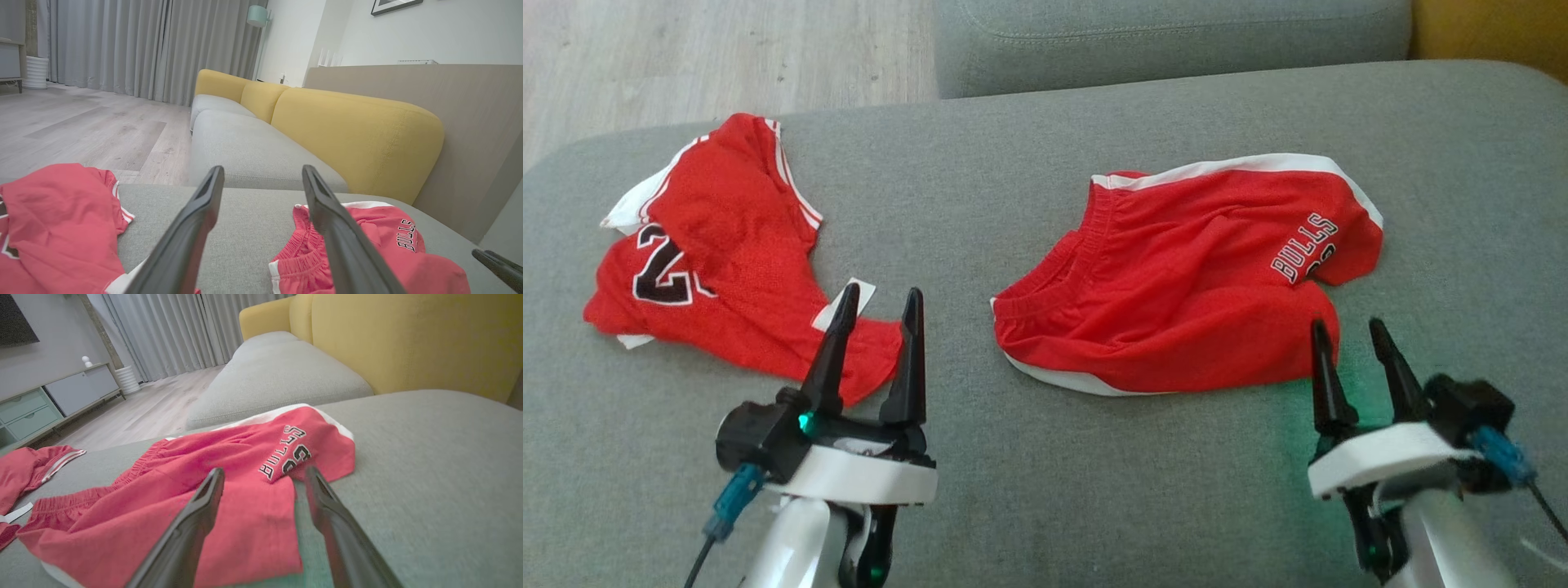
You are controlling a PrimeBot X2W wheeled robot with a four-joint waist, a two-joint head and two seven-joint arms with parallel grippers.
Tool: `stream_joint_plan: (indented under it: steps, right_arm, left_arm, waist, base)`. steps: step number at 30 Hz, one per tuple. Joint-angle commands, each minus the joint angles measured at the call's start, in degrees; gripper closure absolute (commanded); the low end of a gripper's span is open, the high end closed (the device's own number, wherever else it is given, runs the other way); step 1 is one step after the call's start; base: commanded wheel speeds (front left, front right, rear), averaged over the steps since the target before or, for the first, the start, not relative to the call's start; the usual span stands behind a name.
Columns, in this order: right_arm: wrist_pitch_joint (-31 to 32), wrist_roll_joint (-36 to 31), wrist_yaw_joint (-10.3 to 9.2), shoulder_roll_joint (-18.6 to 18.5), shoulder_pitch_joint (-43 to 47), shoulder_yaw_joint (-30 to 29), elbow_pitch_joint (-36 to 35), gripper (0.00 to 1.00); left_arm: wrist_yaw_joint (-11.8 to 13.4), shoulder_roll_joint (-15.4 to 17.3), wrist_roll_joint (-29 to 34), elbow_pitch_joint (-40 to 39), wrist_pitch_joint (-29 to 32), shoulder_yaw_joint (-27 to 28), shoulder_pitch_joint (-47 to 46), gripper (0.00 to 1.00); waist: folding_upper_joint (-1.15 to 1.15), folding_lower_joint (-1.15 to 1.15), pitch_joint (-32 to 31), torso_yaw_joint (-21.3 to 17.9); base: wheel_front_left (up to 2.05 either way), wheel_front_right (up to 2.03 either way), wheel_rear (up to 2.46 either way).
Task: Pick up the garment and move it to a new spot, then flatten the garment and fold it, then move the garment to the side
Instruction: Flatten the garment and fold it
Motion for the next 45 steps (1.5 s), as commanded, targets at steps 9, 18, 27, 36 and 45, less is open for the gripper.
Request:
stream_joint_plan:
  steps: [9, 18, 27, 36, 45]
  right_arm:
    - [1.2, 6.4, -0.04, 0.6, -1.6, -0.5, -2.1, 0.0]
    - [5.0, 12.8, -0.04, 0.6, -5.8, 0.7, 4.6, 0.0]
    - [6.0, 15.5, -0.04, 0.6, -8.5, 3.6, 8.6, 1.0]
    - [3.8, 11.2, -0.04, 0.6, -6.7, 3.8, 3.3, 1.0]
    - [9.8, 8.5, -0.04, 0.6, 0.5, 0.8, -11.4, 1.0]
  left_arm:
    - [-0.3, 0.0, 0.7, -1.6, -0.5, 1.4, -1.8, 0.0]
    - [-0.3, 0.0, 0.7, -1.0, -0.5, 0.8, -2.5, 0.0]
    - [-0.3, 0.0, 0.6, -0.6, -0.5, 0.8, -2.6, 0.0]
    - [-0.3, 0.2, 0.9, -0.5, -0.5, 1.9, -1.5, 0.0]
    - [-0.3, 0.1, 1.0, -1.1, -0.5, 2.4, -0.1, 0.0]
  waist:
    - [0.0, 0.0, 0.8, 0.5]
    - [0.0, 0.0, 2.0, 1.9]
    - [0.0, 0.0, 2.1, 2.3]
    - [0.0, 0.0, -0.2, 0.6]
    - [0.0, 0.0, -2.2, -0.9]
  base:
    - [0.0, 0.0, 0.0]
    - [0.0, 0.0, 0.0]
    - [0.0, 0.0, 0.0]
    - [0.0, 0.0, 0.0]
    - [0.0, 0.0, 0.0]
